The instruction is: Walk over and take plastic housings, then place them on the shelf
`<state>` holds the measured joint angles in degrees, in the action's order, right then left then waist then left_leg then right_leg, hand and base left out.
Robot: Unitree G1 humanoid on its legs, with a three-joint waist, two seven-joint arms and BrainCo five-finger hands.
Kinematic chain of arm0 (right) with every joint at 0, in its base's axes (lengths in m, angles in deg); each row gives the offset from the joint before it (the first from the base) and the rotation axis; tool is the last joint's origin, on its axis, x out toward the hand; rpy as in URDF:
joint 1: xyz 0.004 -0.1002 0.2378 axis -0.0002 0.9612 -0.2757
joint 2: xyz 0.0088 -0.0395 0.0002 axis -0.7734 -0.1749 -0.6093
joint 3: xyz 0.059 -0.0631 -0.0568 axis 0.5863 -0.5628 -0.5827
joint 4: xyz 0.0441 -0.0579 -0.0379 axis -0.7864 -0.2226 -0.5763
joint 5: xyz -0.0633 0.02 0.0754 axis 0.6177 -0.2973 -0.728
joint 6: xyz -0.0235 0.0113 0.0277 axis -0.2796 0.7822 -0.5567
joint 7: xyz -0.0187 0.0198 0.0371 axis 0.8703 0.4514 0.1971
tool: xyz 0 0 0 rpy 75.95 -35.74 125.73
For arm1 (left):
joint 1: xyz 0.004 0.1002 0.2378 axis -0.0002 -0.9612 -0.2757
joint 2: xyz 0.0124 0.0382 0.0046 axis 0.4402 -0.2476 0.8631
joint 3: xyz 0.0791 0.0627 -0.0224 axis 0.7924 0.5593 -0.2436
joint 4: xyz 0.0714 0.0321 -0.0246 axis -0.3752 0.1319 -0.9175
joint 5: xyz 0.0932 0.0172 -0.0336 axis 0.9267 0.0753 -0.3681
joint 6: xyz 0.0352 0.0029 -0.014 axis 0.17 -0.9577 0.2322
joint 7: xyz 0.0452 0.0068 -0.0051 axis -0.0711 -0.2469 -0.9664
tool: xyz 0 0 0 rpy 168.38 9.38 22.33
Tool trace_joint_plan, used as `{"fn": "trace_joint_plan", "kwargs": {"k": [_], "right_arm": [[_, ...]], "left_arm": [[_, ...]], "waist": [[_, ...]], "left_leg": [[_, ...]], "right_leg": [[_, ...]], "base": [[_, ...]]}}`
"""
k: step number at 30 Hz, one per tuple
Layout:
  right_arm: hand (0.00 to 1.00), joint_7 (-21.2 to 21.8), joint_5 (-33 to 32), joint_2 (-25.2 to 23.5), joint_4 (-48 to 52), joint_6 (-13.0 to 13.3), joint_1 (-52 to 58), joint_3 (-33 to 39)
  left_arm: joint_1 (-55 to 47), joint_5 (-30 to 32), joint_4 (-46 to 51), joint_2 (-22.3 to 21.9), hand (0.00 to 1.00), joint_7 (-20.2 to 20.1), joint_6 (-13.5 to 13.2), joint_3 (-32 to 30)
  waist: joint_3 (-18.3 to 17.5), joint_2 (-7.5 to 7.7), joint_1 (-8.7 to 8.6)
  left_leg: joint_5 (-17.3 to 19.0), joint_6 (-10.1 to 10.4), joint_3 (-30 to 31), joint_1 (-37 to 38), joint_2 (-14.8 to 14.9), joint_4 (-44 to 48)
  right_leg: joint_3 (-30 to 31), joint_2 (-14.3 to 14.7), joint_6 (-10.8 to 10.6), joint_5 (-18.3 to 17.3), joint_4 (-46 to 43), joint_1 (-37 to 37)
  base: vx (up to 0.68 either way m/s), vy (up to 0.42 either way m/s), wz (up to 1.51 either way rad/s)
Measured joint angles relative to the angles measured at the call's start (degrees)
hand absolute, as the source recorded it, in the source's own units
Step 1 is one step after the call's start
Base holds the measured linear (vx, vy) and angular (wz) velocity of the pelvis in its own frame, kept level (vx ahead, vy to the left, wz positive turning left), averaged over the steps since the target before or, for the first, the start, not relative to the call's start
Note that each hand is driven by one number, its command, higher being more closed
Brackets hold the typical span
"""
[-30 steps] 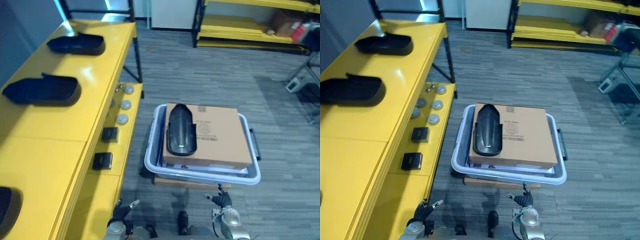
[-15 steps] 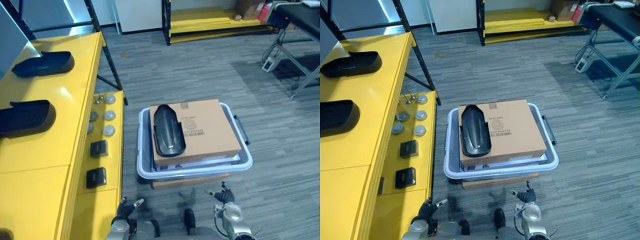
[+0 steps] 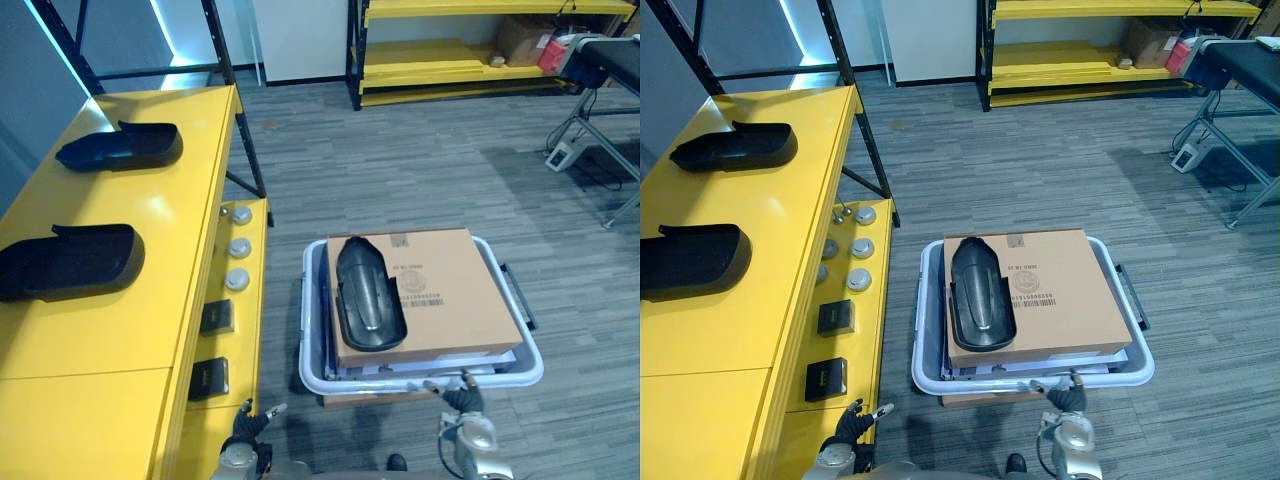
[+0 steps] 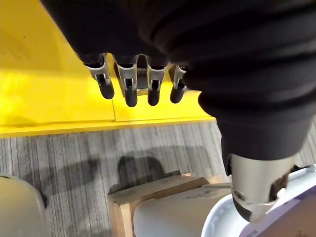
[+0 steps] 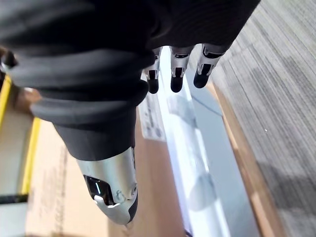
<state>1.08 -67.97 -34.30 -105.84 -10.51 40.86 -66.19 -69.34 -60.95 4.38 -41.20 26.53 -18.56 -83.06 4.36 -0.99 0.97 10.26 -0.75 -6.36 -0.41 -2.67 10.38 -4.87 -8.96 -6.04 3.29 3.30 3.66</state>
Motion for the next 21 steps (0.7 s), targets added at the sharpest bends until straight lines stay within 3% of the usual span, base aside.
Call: {"fn": "trace_joint_plan", "kwargs": {"k": [5,10,17,21], "right_arm": [[0.00,-0.84,0.31,-0.03,11.98,0.86,-0.15,0.22],[0.00,-0.79,3.11,0.14,17.00,1.79,-2.70,-2.82],[0.00,0.60,9.83,1.54,16.58,1.20,-6.92,-10.24],[0.00,0.24,14.38,3.08,7.64,-1.18,-13.50,-12.69]], "left_arm": [[-0.34,-0.14,0.10,0.91,0.00,-0.37,-0.11,-0.96],[-0.49,-0.10,0.28,0.70,0.00,-1.36,-0.33,-0.95],[-0.69,-0.07,1.07,0.76,0.00,-1.39,-0.89,-0.91],[-0.76,-0.13,1.22,0.73,0.00,-1.35,-1.51,-0.78]], "waist": [[-0.12,1.42,0.02],[-0.10,1.46,-0.06],[0.46,2.30,0.13],[0.71,2.54,1.25]], "left_leg": [[-0.01,-0.01,0.37,0.09,-0.33,0.40],[-1.21,-1.31,1.37,0.04,-0.33,-1.82],[-5.20,-1.44,3.40,0.41,-0.45,-6.63],[-7.09,-1.22,4.69,0.28,-0.45,-9.09]], "right_leg": [[-0.28,-0.22,-0.09,-0.04,-1.12,-0.16],[-2.23,0.13,-0.64,-0.47,-1.08,-0.99],[-4.10,0.34,-0.39,-1.10,-1.12,-2.05],[-4.97,0.46,-0.31,-1.12,-1.47,-2.99]], "base": [[-0.04,0.017,0.01],[-0.09,-0.067,0.04],[-0.11,-0.071,0.11],[-0.10,-0.041,0.14]]}}
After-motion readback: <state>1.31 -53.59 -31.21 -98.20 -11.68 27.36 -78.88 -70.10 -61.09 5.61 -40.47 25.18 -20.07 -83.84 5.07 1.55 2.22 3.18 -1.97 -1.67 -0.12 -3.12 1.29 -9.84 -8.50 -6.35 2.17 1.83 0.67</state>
